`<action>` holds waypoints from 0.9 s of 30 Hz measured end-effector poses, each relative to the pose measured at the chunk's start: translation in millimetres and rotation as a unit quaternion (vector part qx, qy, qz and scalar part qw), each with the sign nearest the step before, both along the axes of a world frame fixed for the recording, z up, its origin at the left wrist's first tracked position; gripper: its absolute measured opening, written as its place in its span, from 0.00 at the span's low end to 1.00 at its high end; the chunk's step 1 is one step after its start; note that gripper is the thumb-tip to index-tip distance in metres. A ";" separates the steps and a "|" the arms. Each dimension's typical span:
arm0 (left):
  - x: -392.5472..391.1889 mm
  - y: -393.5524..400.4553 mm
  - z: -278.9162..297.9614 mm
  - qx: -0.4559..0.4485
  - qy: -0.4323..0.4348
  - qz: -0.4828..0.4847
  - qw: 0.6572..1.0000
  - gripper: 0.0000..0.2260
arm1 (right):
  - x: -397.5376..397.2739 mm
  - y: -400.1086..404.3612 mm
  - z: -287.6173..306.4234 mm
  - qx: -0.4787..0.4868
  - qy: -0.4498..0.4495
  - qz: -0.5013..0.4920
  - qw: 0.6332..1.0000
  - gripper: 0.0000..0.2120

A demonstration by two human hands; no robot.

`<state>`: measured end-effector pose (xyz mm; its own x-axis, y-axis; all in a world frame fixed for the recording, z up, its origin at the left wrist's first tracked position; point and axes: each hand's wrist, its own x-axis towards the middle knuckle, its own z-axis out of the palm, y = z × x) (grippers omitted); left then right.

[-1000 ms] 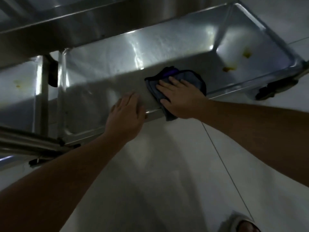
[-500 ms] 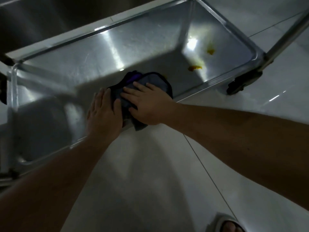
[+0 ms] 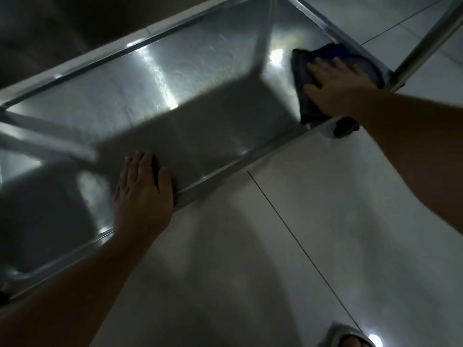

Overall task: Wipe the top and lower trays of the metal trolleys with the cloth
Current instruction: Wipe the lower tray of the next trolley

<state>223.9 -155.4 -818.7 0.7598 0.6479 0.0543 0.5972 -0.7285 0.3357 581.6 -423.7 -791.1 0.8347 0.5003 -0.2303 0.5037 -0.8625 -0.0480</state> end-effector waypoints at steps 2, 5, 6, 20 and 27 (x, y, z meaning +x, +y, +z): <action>0.7 -1.5 -2.2 0.011 0.012 0.004 1.000 0.33 | 7.2 4.2 -2.0 -0.001 0.022 -0.051 0.998 0.35; 2.4 -3.7 -2.4 0.026 0.026 0.000 0.999 0.34 | -27.7 48.9 -0.9 0.027 0.015 -0.030 0.999 0.34; 2.9 -3.8 -1.9 0.028 0.029 0.000 0.999 0.34 | -47.3 69.9 -0.6 0.038 0.005 0.010 0.999 0.34; 0.2 -6.0 -1.3 0.037 0.006 -0.005 0.999 0.30 | -89.7 208.6 8.2 0.042 0.017 0.318 0.947 0.29; -0.3 -6.2 -4.7 0.047 -0.005 0.000 0.999 0.30 | 68.8 51.4 -0.8 0.041 0.029 -0.097 0.994 0.33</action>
<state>223.6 -161.6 -823.4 0.7584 0.6402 0.1224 0.5949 -0.7566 0.2715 650.4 -372.3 -791.9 0.9040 0.3493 -0.2465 0.3218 -0.9356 -0.1454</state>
